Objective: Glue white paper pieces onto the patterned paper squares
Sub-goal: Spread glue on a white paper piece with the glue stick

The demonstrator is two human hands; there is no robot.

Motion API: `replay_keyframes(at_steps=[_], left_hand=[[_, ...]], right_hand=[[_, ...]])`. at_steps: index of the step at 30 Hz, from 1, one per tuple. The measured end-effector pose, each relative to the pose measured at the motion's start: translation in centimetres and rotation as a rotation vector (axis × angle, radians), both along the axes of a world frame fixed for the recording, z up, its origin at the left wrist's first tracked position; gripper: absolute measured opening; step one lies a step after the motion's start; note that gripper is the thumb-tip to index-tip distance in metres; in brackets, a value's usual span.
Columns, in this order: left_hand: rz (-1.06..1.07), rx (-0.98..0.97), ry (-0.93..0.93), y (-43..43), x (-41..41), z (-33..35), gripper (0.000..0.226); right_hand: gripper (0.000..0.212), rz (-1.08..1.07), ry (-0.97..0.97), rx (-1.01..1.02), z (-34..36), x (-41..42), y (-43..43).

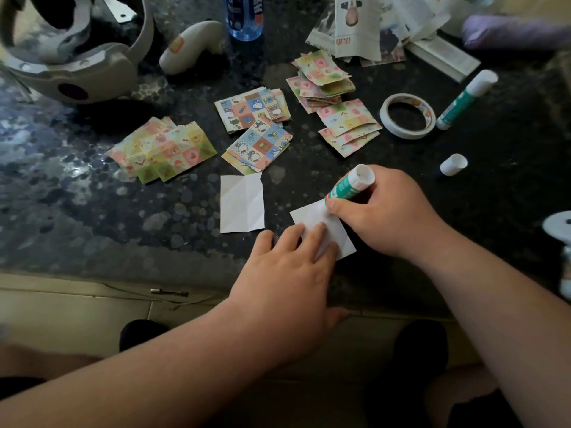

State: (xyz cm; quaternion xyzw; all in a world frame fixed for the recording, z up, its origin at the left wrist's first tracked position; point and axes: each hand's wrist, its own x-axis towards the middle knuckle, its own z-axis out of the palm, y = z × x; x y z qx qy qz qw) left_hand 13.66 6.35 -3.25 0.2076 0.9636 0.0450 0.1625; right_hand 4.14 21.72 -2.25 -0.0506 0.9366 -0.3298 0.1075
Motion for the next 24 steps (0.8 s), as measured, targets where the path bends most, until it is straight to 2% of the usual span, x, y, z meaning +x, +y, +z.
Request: replay_keyframes(at_steps=[6, 19, 24], left_hand=[[0.000, 0.017, -0.005, -0.22, 0.01, -0.18, 0.083], [0.026, 0.030, 0.001, -0.45, -0.18, -0.29, 0.078], [0.033, 0.033, 0.019, -0.42, -0.15, -0.35, 0.082]], right_hand=[[0.017, 0.022, -0.012, 0.054, 0.32, -0.03, 0.02], [0.014, 0.076, -0.014, 0.016, 0.58, -0.32, 0.46], [0.014, 0.046, -0.020, -0.031, 0.56, -0.25, 0.65]])
